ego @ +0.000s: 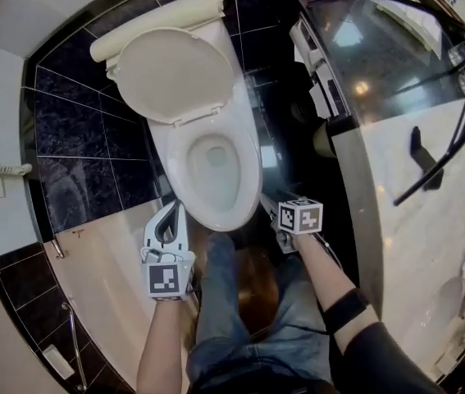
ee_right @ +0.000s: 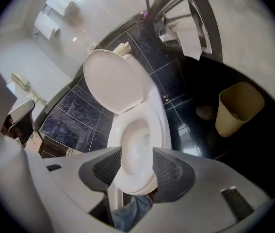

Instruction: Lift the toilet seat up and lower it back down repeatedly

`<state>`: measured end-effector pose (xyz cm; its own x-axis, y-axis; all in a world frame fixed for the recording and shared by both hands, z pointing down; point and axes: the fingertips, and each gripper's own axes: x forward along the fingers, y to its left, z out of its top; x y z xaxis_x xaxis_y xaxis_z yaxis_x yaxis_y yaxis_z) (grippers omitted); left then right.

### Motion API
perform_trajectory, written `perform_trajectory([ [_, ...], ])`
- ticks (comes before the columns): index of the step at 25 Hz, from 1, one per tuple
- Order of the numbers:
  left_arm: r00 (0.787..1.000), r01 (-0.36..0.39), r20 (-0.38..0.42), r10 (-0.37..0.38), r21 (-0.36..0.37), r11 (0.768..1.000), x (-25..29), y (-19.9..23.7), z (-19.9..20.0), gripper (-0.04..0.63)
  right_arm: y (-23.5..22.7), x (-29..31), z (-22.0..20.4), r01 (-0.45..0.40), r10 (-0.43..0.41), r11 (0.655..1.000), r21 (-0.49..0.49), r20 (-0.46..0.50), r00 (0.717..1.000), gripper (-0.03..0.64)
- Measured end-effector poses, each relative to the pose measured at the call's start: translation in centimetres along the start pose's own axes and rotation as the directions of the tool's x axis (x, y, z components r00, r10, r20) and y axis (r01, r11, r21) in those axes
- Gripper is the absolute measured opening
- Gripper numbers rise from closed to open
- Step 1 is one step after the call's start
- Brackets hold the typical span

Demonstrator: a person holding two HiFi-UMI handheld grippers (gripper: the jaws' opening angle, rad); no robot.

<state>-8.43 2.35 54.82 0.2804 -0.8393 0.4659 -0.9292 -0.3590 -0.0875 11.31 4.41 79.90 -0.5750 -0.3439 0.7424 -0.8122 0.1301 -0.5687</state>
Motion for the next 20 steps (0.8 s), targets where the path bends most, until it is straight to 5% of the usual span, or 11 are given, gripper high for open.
perform_trajectory([
  [8, 0.999, -0.025, -0.044, 0.027, 0.042, 0.999, 1.3, 0.1, -8.7, -0.002, -5.0, 7.9, -5.4, -0.035, 0.045, 0.981, 0.193, -0.047, 0.998, 0.219],
  [16, 0.995, -0.044, -0.091, 0.039, -0.047, 0.998, 2.4, 0.0, -12.1, -0.002, -6.8, 12.6, -7.0, -0.052, 0.071, 0.957, 0.286, -0.056, 0.996, 0.219],
  [20, 0.994, -0.036, -0.103, 0.036, -0.002, 0.999, 2.5, 0.9, -14.2, -0.002, -6.7, 14.0, -7.2, -0.062, 0.087, 0.942, 0.329, -0.064, 0.994, 0.218],
])
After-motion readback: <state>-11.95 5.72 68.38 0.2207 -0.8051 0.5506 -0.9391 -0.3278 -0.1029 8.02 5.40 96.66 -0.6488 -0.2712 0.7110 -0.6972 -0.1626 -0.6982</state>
